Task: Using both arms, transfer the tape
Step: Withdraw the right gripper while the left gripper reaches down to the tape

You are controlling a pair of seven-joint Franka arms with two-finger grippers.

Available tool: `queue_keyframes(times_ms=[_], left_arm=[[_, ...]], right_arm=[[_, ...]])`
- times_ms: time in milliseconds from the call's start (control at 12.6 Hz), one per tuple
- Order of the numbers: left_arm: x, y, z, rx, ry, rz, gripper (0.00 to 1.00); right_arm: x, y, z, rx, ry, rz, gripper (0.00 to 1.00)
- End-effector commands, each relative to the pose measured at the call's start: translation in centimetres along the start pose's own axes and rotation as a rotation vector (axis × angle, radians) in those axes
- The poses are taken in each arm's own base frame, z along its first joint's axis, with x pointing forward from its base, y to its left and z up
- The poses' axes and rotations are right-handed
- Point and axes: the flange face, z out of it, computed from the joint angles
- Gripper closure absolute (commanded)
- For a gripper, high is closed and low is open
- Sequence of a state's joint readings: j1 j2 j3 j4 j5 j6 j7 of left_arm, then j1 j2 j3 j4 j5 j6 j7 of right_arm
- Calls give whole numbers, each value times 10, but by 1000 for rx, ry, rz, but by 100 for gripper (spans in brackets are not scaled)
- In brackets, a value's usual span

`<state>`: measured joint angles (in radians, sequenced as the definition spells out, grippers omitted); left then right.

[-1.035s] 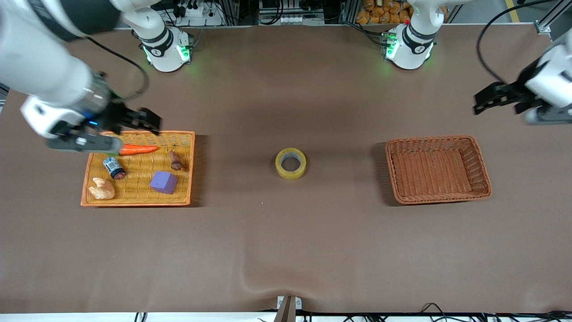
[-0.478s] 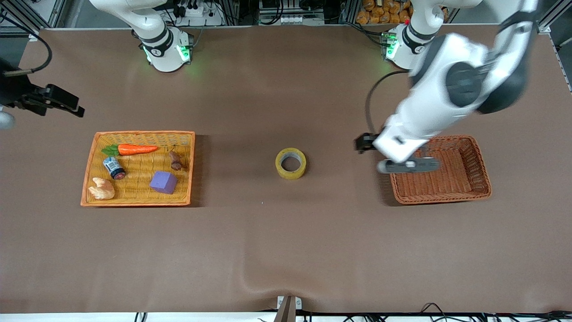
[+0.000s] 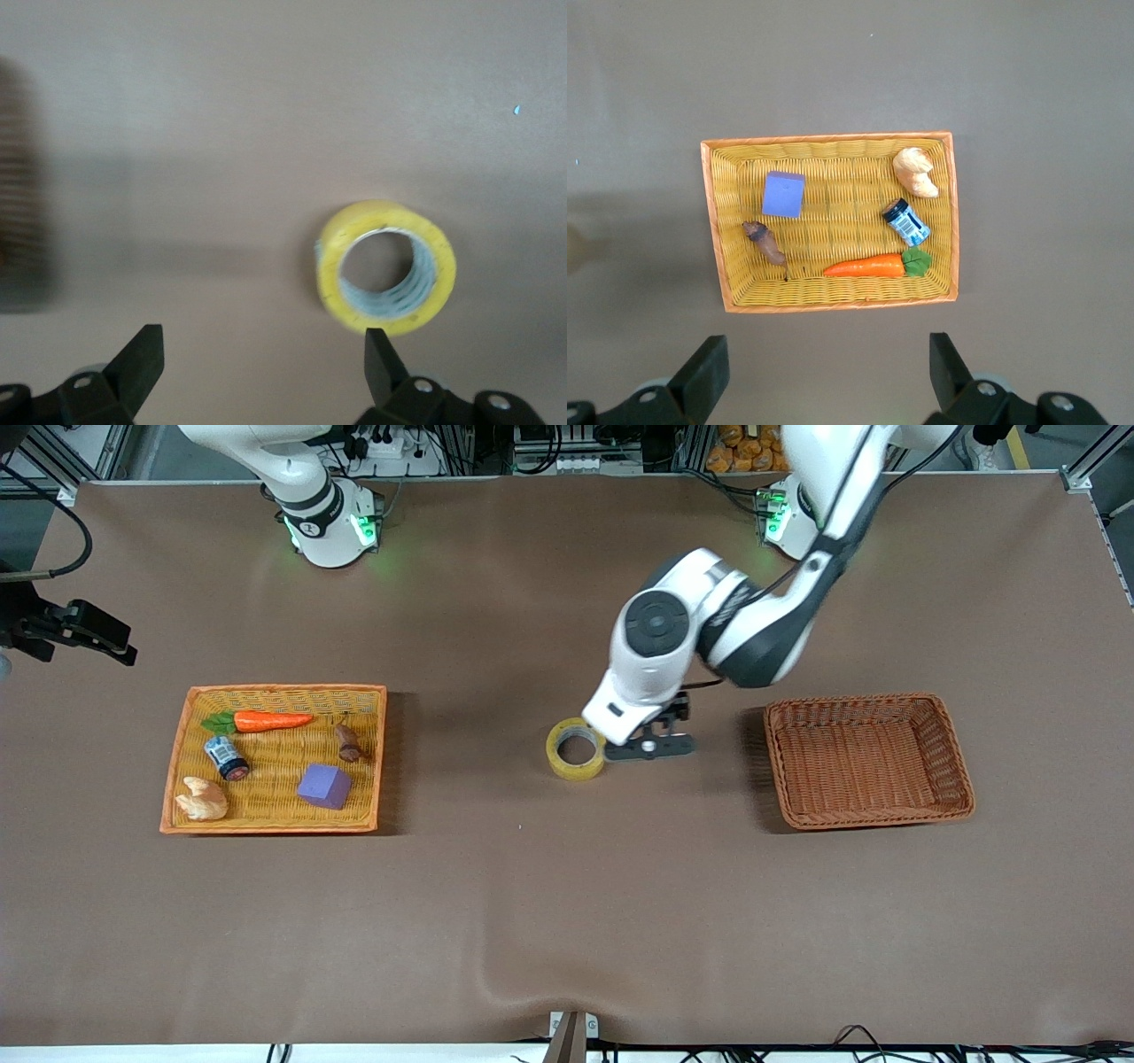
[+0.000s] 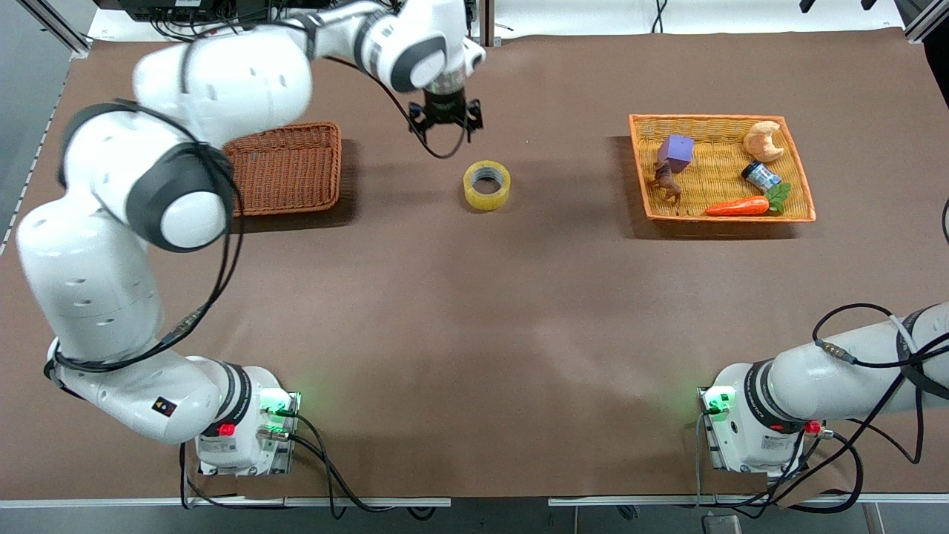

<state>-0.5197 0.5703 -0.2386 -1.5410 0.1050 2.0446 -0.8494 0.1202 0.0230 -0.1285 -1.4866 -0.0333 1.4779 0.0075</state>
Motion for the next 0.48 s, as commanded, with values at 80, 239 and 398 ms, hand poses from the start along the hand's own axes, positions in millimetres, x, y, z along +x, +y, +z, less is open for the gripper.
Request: queue_keyframes(times_ms=[80,239,398], left_arm=[[3,19,53,-21,21,-18,0],[-2,28,72,-33,18,-9,0],[-9,33,90,-26,4,2,0]], right_arm=[[-7,5,-2,18,4,-26,0],[-7,9,-2,18,2,-23,0],[-7,14,-2,20,2,-17,0]])
